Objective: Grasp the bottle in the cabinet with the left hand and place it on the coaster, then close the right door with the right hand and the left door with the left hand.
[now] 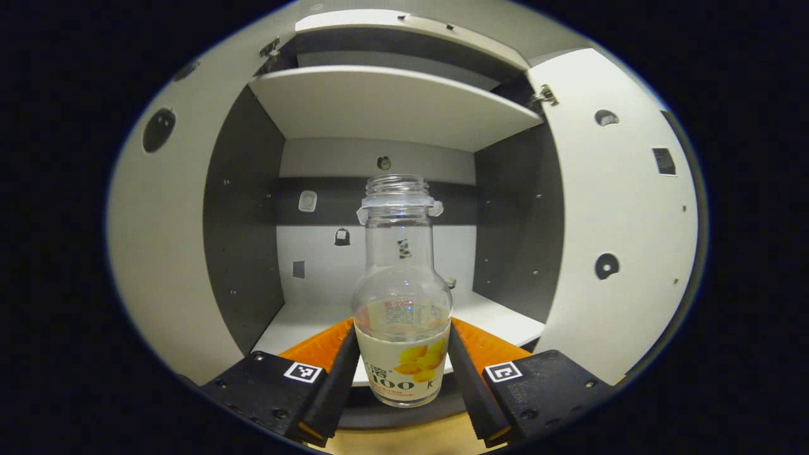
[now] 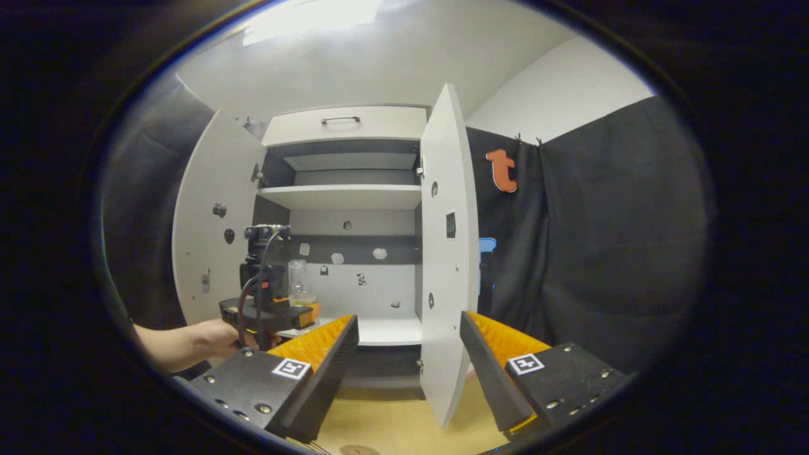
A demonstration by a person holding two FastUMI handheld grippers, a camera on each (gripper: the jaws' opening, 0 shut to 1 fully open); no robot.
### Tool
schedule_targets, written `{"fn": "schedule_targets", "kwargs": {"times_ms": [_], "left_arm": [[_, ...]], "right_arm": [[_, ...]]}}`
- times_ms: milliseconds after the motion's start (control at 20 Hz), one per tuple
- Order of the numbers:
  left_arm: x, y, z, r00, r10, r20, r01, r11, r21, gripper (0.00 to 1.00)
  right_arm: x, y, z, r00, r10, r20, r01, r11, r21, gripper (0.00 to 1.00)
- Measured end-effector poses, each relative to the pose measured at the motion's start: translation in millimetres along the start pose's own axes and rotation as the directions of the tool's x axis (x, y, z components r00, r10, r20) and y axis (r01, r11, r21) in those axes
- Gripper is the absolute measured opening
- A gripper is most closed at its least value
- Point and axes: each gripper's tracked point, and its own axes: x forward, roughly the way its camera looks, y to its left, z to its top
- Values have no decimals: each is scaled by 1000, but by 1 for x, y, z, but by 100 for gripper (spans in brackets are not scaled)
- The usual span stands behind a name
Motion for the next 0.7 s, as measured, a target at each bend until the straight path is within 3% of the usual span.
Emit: {"fn": "schedule_targets", "kwargs": {"times_ms": [50,100,200,300,550,700], "left_arm": [[-15,-10,3,1000,-14,7,14,1000,-1,78],[-30,-19,2,1000,-27,11,27,1000,5,79],[-57,-34,-1,999,-36,25,36,999,20,78],[-83,-43,-13,999,-14,31,13,1000,10,78],[-132,-70,-70,1000,3,-1,-3,1000,-30,79],[-150,-102,-120,998,-64,0,64,992,-105,79]], "right_arm": [[-9,-1,1,1000,5,1,-5,1000,-11,98],[-20,-3,2,1000,8,5,-8,1000,-26,93],[-44,-13,6,1000,-2,2,2,999,-45,98],[-72,-19,13,1000,9,-12,-9,1000,-27,98],[-125,-53,19,1000,-23,-8,23,1000,-21,98],[-142,-66,13,999,-32,-16,32,999,-26,98]]}}
